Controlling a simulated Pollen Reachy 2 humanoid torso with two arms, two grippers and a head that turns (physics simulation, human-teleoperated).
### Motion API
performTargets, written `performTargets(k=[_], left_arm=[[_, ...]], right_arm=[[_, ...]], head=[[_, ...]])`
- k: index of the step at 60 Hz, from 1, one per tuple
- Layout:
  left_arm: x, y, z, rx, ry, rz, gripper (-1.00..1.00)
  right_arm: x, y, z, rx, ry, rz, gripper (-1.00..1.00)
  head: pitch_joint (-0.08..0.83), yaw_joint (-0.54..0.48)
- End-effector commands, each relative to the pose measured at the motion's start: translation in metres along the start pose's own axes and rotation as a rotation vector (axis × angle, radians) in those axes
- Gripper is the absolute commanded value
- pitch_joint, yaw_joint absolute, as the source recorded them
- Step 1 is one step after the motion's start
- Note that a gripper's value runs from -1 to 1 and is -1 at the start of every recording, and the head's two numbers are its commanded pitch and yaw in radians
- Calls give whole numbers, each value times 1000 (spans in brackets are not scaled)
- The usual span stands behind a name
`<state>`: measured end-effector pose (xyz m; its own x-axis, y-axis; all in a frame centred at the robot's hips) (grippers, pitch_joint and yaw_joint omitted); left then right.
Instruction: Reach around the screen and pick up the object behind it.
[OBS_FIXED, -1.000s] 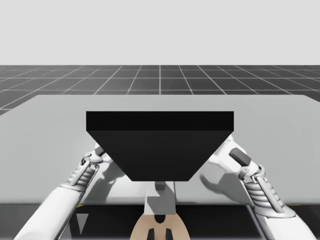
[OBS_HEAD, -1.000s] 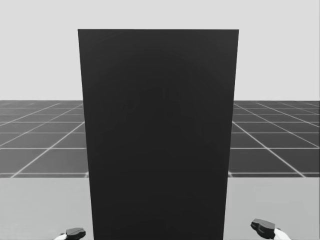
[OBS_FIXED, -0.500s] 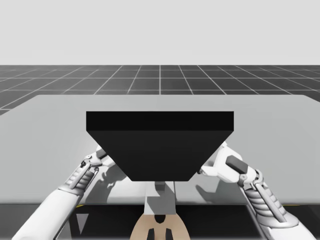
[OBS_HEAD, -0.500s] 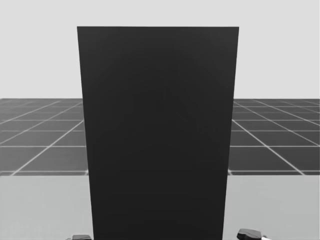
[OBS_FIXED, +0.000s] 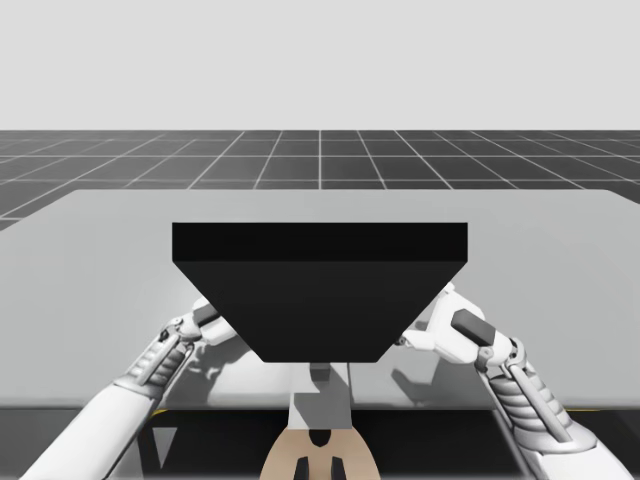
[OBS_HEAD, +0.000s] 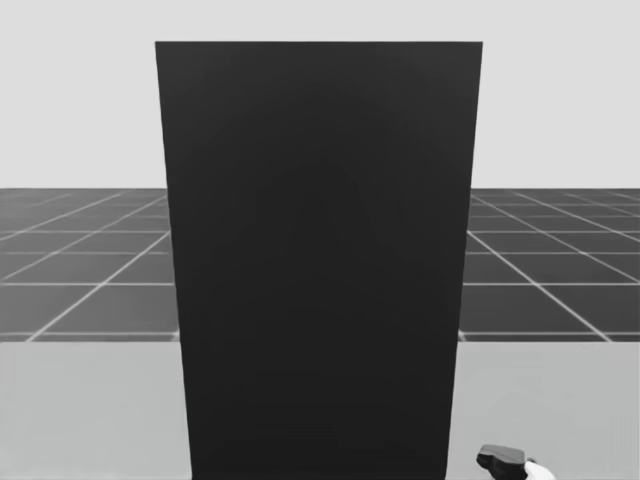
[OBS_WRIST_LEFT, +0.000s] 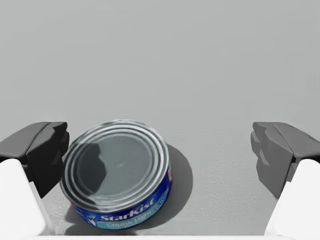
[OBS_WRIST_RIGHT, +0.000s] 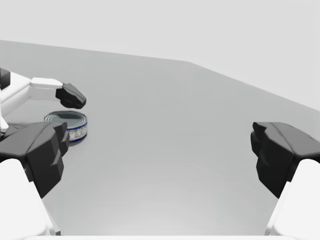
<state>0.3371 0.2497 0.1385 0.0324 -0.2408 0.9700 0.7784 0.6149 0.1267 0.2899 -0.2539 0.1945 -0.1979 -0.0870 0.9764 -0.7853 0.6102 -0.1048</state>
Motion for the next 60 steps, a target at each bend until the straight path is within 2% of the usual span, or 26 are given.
performTargets(k=[1, 12, 14, 17, 19, 27, 34, 36, 37, 38, 40, 60], left_arm=[[-15, -1, 1, -14, 13, 17, -1000], [-20, 6, 2, 43, 5, -1, -1000], [-21, 7, 2, 55, 8, -15, -1000], [-22, 9, 2, 52, 9, 0, -1000], [-24, 9, 2, 67, 19, -17, -1000], [-30, 12, 0, 65, 38, 4, -1000], [-32, 14, -3, 65, 41, -9, -942], [-32, 15, -5, 68, 34, -11, -738], [-32, 16, -5, 72, 29, -10, -142], [-33, 16, -5, 71, 32, -5, 679], [-33, 16, -5, 68, 34, -5, 968], [-25, 8, 1, 41, 18, -1, 1000]], right_arm=[[0, -1, 0, -7, -3, 3, -1000], [0, -1, 0, -13, -4, 9, -1000], [0, -2, 0, -15, -4, 11, -1000], [0, -2, 0, -15, -5, 10, -1000], [-1, -2, -1, -17, -4, 11, -1000], [-1, -2, -1, -24, -1, 16, -1000], [-1, -3, -1, -27, -1, 19, -1000], [-2, -3, -1, -28, 0, 21, -1000], [-2, -3, -2, -29, 1, 21, -1000], [-2, -3, -2, -29, 1, 22, -1000], [-2, -3, -2, -30, 1, 24, -1000], [-1, -4, -1, -41, 0, 27, -1000]], head=[[91, 5], [98, 13], [99, 14], [100, 16], [100, 17], [104, 19], [103, 19], [104, 19], [104, 20], [104, 21], [104, 22], [104, 18]])
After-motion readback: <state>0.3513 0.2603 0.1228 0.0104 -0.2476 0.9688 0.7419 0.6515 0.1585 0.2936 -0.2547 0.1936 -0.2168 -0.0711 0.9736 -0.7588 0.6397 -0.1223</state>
